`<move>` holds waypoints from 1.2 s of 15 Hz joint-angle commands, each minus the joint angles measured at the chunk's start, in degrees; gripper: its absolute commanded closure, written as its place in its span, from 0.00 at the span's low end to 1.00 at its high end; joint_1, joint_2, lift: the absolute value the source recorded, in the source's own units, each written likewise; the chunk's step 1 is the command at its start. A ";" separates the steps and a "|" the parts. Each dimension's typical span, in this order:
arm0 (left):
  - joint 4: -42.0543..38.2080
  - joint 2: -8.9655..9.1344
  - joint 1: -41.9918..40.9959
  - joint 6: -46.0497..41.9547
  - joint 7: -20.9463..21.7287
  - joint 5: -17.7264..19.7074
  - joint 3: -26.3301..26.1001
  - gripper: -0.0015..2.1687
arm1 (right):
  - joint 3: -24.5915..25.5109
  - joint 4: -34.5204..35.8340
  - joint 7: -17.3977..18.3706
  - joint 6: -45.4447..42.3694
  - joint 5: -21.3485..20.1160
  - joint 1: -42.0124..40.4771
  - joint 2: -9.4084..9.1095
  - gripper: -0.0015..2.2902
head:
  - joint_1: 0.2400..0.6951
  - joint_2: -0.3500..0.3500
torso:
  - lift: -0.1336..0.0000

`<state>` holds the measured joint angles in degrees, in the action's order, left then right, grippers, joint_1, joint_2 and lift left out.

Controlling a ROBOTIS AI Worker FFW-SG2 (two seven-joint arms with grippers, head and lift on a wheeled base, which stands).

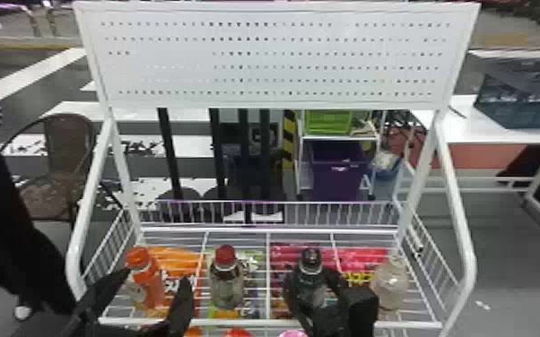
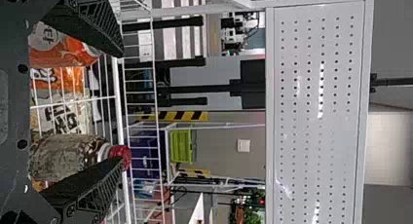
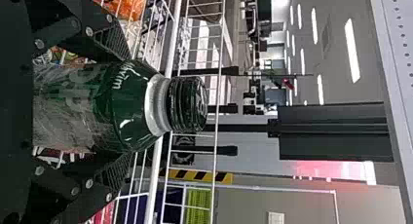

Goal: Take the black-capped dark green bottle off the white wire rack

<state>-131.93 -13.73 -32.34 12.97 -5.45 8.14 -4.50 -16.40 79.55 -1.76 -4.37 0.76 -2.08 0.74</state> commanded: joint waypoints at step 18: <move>-3.33 0.10 -1.58 0.00 -0.44 -0.14 -0.07 0.07 | 19.82 51.32 -0.79 4.16 5.48 -38.53 8.23 0.42 | 0.57 0.50 | 1.00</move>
<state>-135.22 -13.63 -33.92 12.97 -5.81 8.00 -4.56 1.21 129.21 -2.46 1.44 5.05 -37.77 9.04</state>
